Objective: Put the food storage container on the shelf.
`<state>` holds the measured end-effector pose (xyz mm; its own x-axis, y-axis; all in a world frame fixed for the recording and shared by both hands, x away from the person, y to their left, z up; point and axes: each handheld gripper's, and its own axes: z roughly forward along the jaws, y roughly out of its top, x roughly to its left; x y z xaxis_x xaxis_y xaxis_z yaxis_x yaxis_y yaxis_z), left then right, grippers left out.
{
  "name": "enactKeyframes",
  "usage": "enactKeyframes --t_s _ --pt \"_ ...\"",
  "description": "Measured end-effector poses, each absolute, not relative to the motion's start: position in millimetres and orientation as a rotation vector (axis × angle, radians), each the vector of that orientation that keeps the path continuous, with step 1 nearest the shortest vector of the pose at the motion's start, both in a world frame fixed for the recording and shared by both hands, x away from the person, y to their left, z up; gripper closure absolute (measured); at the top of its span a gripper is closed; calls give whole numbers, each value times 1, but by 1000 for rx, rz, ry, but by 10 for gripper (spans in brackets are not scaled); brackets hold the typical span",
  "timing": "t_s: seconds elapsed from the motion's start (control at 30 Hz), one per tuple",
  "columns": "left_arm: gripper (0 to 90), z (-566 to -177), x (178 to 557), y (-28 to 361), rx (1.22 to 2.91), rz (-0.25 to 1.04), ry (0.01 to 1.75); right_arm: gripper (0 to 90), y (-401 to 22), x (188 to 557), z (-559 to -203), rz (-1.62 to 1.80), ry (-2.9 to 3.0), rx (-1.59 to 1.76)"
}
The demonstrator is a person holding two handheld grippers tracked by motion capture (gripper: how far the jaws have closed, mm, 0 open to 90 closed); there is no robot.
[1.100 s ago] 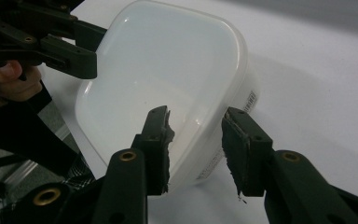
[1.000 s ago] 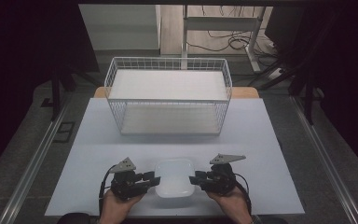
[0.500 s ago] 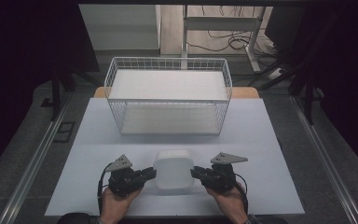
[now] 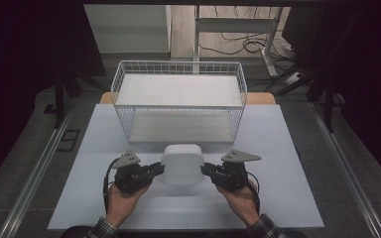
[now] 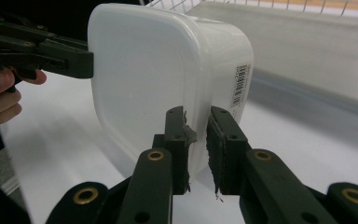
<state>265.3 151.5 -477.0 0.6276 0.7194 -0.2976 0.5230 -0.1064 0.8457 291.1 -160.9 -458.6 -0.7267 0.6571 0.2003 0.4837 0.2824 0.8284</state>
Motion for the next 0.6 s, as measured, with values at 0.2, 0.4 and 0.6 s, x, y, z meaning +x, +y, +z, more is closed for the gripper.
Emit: enactKeyframes --t_s 0.2,0.4,0.6 --pt "788 -474 292 152 1756 250 1025 776 -157 319 -457 1439 2326 1075" --pt "786 -476 316 152 1743 272 1049 773 -152 342 -459 1432 2302 1090" --pt "783 -479 338 153 1738 292 1065 769 -146 365 -464 1423 2291 1104"
